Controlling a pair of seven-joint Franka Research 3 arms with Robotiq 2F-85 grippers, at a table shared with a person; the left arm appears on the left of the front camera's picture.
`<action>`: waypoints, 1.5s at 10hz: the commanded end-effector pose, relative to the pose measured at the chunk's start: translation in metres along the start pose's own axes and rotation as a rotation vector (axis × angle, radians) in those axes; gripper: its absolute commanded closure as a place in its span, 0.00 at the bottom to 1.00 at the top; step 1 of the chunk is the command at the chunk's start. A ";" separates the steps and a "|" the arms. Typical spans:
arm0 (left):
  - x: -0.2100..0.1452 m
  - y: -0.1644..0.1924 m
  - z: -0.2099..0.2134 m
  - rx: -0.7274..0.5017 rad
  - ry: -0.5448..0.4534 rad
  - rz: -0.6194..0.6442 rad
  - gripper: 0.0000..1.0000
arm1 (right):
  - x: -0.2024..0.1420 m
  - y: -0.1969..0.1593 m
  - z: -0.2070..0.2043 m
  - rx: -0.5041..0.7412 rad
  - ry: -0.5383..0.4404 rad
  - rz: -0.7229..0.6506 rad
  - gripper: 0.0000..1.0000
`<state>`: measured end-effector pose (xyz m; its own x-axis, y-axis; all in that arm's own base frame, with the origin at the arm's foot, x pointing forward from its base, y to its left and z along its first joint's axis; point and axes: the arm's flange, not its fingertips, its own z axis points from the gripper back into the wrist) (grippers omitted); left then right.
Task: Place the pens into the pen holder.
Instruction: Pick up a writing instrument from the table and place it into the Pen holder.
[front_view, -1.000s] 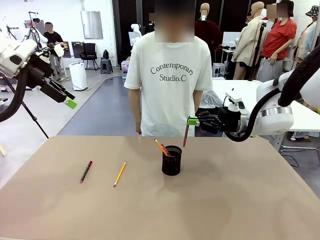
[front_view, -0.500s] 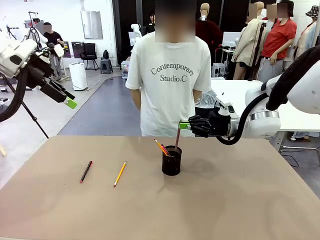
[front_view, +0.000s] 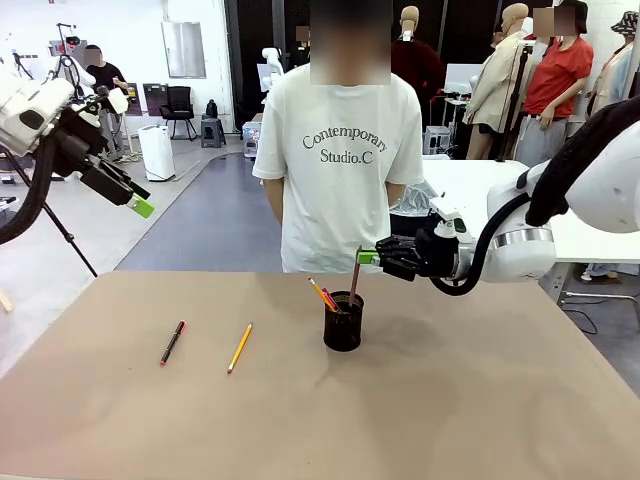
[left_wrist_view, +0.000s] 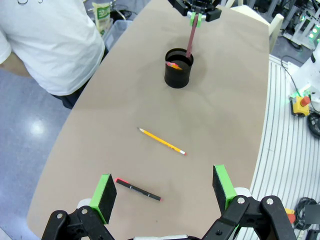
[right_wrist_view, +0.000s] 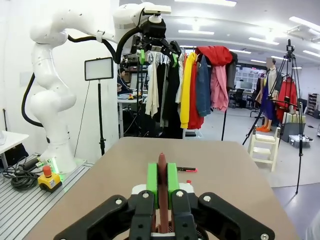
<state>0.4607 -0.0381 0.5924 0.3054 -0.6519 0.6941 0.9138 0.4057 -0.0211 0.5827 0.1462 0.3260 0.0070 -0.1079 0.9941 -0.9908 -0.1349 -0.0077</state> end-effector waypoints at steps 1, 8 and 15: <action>0.000 0.000 0.001 0.000 -0.004 -0.003 0.00 | 0.000 -0.007 0.000 -0.014 -0.005 0.026 0.63; 0.000 0.000 0.001 0.000 -0.004 -0.003 0.00 | 0.014 -0.004 0.007 -0.020 0.019 0.039 0.00; 0.000 0.000 0.001 0.000 -0.004 -0.003 0.00 | 0.069 0.007 0.014 -0.053 0.299 -0.005 0.00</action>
<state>0.4607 -0.0381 0.5923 0.3055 -0.6519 0.6941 0.9138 0.4056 -0.0212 0.5889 0.1206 0.3776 -0.0618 0.0943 0.9936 -0.9947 -0.0883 -0.0535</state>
